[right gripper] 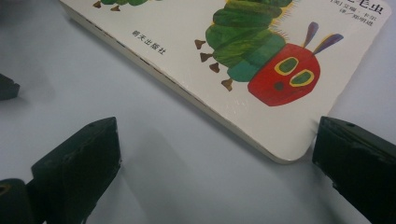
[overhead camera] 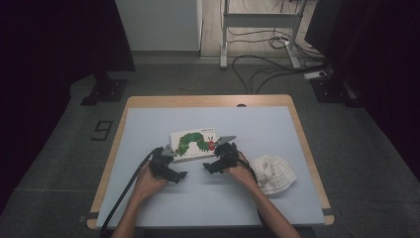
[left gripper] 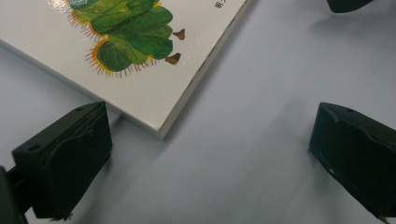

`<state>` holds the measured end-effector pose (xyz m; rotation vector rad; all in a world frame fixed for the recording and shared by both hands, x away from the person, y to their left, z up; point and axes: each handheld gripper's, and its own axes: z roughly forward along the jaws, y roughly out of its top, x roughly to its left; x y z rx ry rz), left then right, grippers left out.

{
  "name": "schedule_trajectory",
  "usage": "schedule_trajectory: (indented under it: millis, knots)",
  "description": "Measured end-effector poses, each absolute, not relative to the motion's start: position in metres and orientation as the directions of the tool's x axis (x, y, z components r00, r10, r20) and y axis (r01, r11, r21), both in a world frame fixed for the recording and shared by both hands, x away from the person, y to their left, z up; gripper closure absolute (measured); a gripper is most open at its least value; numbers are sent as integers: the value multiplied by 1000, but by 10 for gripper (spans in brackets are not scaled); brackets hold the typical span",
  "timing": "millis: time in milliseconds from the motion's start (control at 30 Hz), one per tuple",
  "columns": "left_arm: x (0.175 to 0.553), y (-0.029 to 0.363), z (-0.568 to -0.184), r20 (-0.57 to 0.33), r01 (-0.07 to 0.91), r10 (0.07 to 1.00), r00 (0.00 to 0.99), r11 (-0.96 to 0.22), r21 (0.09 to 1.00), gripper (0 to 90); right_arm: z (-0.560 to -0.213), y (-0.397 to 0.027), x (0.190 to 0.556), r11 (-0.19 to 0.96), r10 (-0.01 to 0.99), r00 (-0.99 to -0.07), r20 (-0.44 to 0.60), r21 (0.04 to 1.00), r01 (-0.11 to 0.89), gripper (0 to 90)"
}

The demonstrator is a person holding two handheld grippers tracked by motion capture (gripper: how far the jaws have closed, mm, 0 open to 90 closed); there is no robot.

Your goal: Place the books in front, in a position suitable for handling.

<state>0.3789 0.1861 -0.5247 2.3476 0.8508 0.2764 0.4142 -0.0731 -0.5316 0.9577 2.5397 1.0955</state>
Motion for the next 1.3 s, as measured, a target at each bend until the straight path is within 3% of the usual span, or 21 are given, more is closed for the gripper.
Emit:
schedule_trajectory:
  millis: [833,1000,1300]
  knots:
    - [315,172,-522,-34,480,577,816,-644,596,0,-532,-92,366,512,626,-777,69,715,476,2]
    - [320,178,-519,-62,470,549,833,-646,602,0,-533,-92,365,509,627,-776,64,721,471,0]
    - [344,211,-508,45,486,649,759,-612,624,0,-533,-95,366,520,608,-791,65,721,459,4]
